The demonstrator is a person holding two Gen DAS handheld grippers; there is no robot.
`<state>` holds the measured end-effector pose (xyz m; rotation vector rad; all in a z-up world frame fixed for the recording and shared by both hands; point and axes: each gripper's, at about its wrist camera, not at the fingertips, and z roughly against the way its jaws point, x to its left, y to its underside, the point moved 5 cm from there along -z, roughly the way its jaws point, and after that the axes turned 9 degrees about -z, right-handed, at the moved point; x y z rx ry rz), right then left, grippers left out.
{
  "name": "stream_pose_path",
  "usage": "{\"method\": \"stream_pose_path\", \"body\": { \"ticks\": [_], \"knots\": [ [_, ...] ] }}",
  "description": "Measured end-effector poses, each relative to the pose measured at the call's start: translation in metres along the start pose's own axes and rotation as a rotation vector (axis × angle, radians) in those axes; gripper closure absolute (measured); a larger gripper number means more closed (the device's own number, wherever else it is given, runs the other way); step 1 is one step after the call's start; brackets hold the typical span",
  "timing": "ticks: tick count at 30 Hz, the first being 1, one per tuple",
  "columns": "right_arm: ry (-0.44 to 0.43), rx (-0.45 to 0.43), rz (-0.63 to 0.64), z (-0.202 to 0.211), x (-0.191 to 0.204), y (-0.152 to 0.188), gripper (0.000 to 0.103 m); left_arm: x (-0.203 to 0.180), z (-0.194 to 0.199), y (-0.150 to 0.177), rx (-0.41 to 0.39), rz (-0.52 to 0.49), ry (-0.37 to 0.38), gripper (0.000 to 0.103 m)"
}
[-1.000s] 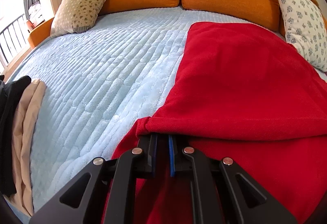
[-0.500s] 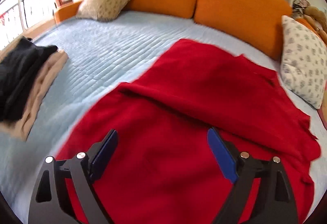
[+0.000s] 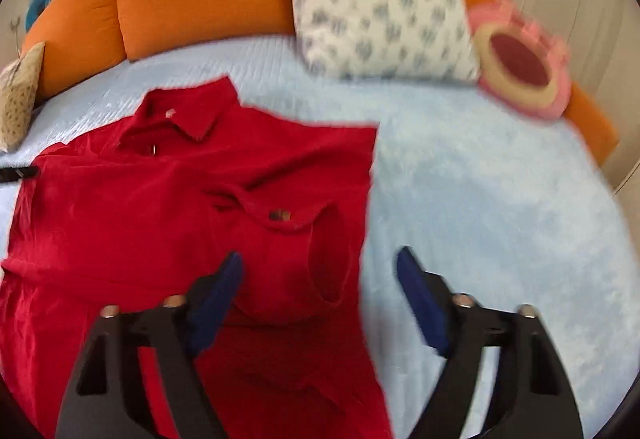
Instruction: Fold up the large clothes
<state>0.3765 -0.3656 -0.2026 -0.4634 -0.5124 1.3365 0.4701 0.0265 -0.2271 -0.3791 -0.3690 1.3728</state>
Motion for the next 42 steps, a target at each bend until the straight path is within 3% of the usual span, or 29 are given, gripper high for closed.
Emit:
{"method": "stream_pose_path", "body": {
  "ticks": [3, 4, 7, 12, 15, 18, 23, 24, 25, 27, 29, 30, 32, 33, 34, 36, 42],
  "knots": [
    [-0.034, 0.064, 0.005, -0.022, 0.006, 0.012, 0.061, -0.007, -0.022, 0.005, 0.019, -0.011, -0.057, 0.008],
    [-0.036, 0.065, 0.012, -0.025, 0.008, 0.015, 0.074, -0.008, -0.024, 0.006, 0.013, -0.011, -0.069, 0.008],
    [-0.052, 0.041, 0.003, -0.023, 0.011, 0.018, 0.093, -0.006, -0.025, 0.008, -0.012, -0.01, -0.076, 0.007],
    [-0.08, -0.07, -0.048, 0.027, 0.001, 0.004, 0.096, 0.008, -0.012, 0.008, -0.073, 0.043, -0.073, 0.008],
    [-0.097, -0.019, -0.075, 0.022, -0.015, 0.013, 0.096, 0.01, -0.015, 0.012, -0.055, 0.039, -0.055, 0.007],
    [-0.088, 0.068, -0.107, -0.01, -0.022, 0.03, 0.095, 0.005, -0.028, 0.017, -0.021, -0.003, -0.093, 0.006],
    [0.001, 0.056, -0.046, -0.02, -0.009, 0.04, 0.087, 0.002, -0.027, 0.018, -0.038, -0.014, -0.141, 0.004],
    [0.024, 0.054, -0.019, -0.015, -0.007, 0.04, 0.073, 0.002, -0.019, 0.02, -0.052, -0.021, -0.143, 0.004],
    [0.054, 0.042, 0.002, -0.011, -0.008, 0.04, 0.053, 0.002, -0.011, 0.023, -0.067, -0.034, -0.155, 0.004],
    [0.169, -0.032, 0.059, 0.011, -0.013, 0.039, 0.03, 0.002, 0.014, 0.036, -0.129, -0.08, -0.186, 0.004],
    [0.219, -0.126, 0.086, 0.033, -0.015, 0.037, 0.029, 0.001, 0.033, 0.053, -0.167, -0.119, -0.189, 0.004],
    [0.204, -0.157, 0.083, 0.039, -0.013, 0.034, 0.029, -0.001, 0.04, 0.064, -0.177, -0.143, -0.176, 0.004],
    [0.134, -0.188, 0.064, 0.045, -0.007, 0.028, 0.044, -0.002, 0.044, 0.076, -0.181, -0.156, -0.178, 0.004],
    [0.093, -0.178, 0.055, 0.042, 0.0, 0.023, 0.066, -0.002, 0.043, 0.081, -0.175, -0.153, -0.155, 0.004],
    [0.066, -0.167, 0.046, 0.039, 0.002, 0.02, 0.078, -0.001, 0.039, 0.083, -0.161, -0.15, -0.158, 0.004],
    [0.026, -0.118, 0.023, 0.021, 0.012, 0.013, 0.087, 0.001, 0.027, 0.086, -0.125, -0.138, -0.154, 0.005],
    [0.064, -0.051, -0.009, -0.024, 0.013, 0.009, 0.086, 0.014, -0.002, 0.093, -0.071, -0.064, -0.091, 0.005]
  ]
}}
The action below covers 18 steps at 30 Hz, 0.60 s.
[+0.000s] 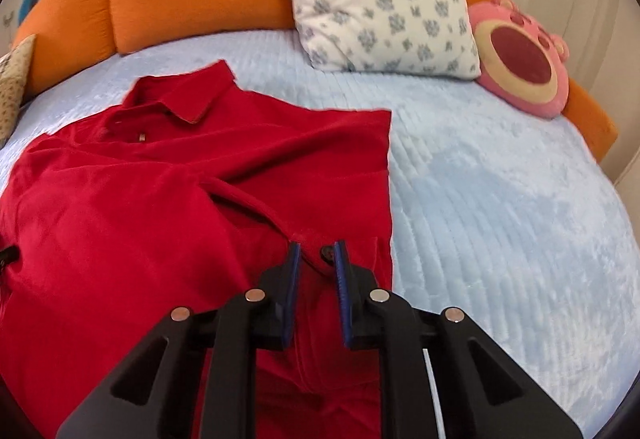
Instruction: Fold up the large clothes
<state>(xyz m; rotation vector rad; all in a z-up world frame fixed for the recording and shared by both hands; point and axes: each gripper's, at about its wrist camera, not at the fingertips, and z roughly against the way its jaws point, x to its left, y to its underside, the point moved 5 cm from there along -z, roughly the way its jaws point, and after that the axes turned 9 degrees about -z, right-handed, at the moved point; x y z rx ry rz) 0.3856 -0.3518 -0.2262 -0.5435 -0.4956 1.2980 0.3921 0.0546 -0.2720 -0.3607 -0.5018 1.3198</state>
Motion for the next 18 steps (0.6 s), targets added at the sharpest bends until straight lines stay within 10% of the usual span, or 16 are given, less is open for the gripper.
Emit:
{"method": "stream_pose_path", "body": {
  "ticks": [8, 13, 18],
  "knots": [
    [0.022, 0.006, 0.016, -0.004, 0.002, 0.013, 0.082, -0.001, 0.004, 0.002, -0.028, -0.027, -0.047, 0.002],
    [-0.042, 0.0, 0.054, 0.066, -0.014, 0.025, 0.032, 0.022, 0.063, 0.035, -0.027, -0.068, 0.008, 0.002],
    [-0.079, 0.03, 0.107, 0.144, -0.047, 0.079, 0.033, 0.049, 0.129, 0.115, 0.017, 0.012, 0.093, 0.002]
  ]
}}
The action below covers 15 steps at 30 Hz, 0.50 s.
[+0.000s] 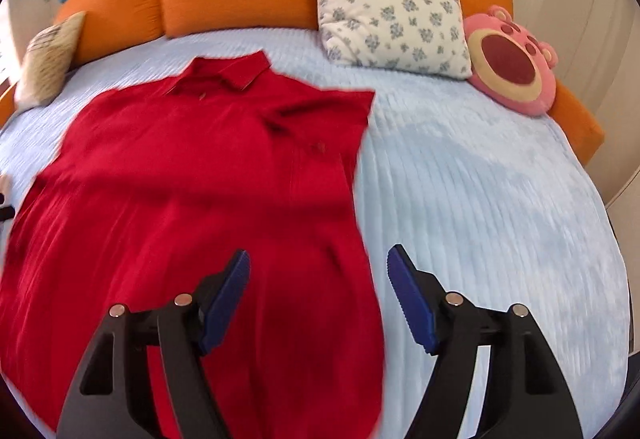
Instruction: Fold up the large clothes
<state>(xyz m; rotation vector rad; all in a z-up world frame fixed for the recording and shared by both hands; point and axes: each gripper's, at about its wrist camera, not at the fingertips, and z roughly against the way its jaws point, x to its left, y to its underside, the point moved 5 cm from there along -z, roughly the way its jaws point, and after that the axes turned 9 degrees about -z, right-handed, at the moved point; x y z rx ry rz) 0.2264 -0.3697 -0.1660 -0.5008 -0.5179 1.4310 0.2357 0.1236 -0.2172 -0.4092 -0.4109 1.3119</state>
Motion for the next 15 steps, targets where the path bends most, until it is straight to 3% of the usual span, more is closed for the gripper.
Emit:
{"method": "stream_pose_path", "body": {
  "ticks": [7, 10, 15],
  "knots": [
    [-0.035, 0.088, -0.072, 0.067, -0.025, 0.112, 0.033, -0.006, 0.032, 0.103, 0.082, 0.112, 0.172, 0.002],
    [-0.053, 0.144, -0.115, 0.076, -0.027, 0.154, 0.033, -0.018, 0.029, 0.128, 0.116, 0.113, 0.173, 0.002],
    [-0.078, 0.165, -0.157, 0.087, -0.029, 0.18, 0.033, -0.034, 0.016, 0.158, 0.189, 0.144, 0.231, 0.002]
  ]
}}
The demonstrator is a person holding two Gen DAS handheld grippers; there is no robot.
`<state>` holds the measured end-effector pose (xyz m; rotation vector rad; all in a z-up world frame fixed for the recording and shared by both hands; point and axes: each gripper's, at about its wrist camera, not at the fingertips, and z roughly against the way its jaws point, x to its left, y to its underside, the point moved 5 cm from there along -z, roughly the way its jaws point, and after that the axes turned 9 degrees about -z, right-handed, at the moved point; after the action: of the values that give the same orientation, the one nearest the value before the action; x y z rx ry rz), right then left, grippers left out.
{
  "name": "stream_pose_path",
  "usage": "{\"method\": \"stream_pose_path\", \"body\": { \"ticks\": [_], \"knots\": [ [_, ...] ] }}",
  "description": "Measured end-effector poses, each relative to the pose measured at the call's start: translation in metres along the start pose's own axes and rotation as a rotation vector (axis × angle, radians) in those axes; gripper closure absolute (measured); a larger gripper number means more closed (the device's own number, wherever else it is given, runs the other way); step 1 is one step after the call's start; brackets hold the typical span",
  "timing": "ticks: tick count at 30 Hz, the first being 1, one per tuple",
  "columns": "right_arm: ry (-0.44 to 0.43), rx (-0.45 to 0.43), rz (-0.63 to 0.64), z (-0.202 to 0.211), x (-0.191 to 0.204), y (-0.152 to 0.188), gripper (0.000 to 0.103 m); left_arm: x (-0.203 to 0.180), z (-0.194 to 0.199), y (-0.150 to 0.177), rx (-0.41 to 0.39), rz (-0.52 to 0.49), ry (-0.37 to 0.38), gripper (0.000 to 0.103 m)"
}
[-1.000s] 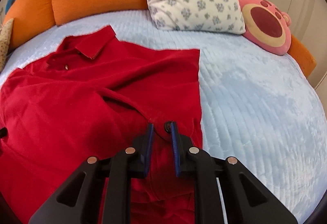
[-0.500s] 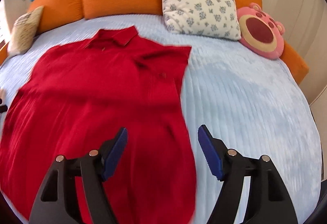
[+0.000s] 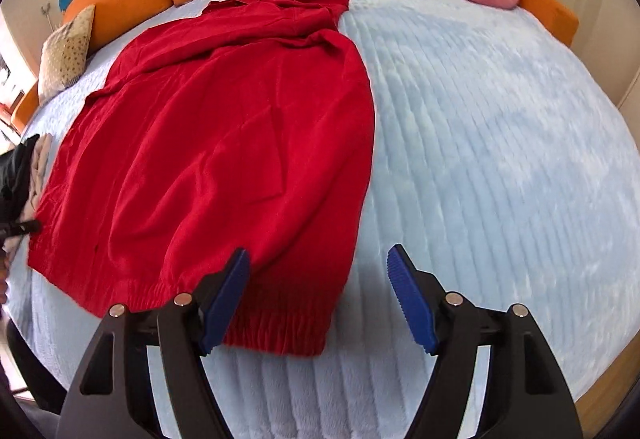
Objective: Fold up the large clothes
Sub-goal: 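Move both tools to the ribbed hem of the narrowed shirt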
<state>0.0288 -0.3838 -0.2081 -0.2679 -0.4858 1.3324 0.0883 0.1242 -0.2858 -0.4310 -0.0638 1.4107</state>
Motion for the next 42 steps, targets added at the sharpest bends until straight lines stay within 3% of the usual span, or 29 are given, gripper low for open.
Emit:
{"method": "stream_pose_path", "body": {
  "ticks": [9, 13, 17, 20, 23, 29, 34, 37, 40, 42],
  "knots": [
    [-0.098, 0.007, -0.066, 0.007, 0.003, -0.005, 0.033, -0.023, -0.001, -0.005, -0.037, -0.013, 0.065, 0.002],
    [-0.124, -0.002, -0.076, 0.013, 0.003, -0.009, 0.033, -0.041, -0.011, -0.007, -0.014, -0.046, 0.11, 0.002],
    [-0.177, -0.006, -0.097, 0.024, 0.004, -0.01, 0.033, -0.054, -0.014, -0.001, -0.028, -0.118, 0.06, 0.002],
    [-0.174, 0.017, -0.094, 0.02, 0.006, -0.008, 0.033, -0.052, -0.012, -0.002, -0.046, -0.099, 0.087, 0.002],
    [-0.151, 0.055, -0.094, 0.006, 0.006, -0.004, 0.033, -0.054, -0.003, -0.01, -0.072, -0.062, 0.186, 0.002],
    [-0.146, 0.123, -0.142, -0.017, -0.005, 0.006, 0.033, -0.064, -0.016, -0.011, -0.042, -0.096, 0.147, 0.002],
    [-0.153, 0.166, -0.181, -0.033, -0.012, 0.021, 0.03, -0.061, -0.016, -0.007, -0.062, -0.112, 0.15, 0.002],
    [-0.16, 0.151, -0.171, -0.031, -0.006, 0.019, 0.031, -0.061, -0.013, -0.008, -0.075, -0.112, 0.149, 0.007],
    [-0.249, 0.166, -0.202, -0.028, 0.0, 0.014, 0.031, -0.056, -0.005, -0.011, -0.079, -0.08, 0.187, 0.016],
    [-0.252, 0.178, -0.194, -0.029, 0.002, 0.012, 0.031, -0.051, -0.002, -0.012, -0.078, -0.063, 0.21, 0.018]
  ]
}}
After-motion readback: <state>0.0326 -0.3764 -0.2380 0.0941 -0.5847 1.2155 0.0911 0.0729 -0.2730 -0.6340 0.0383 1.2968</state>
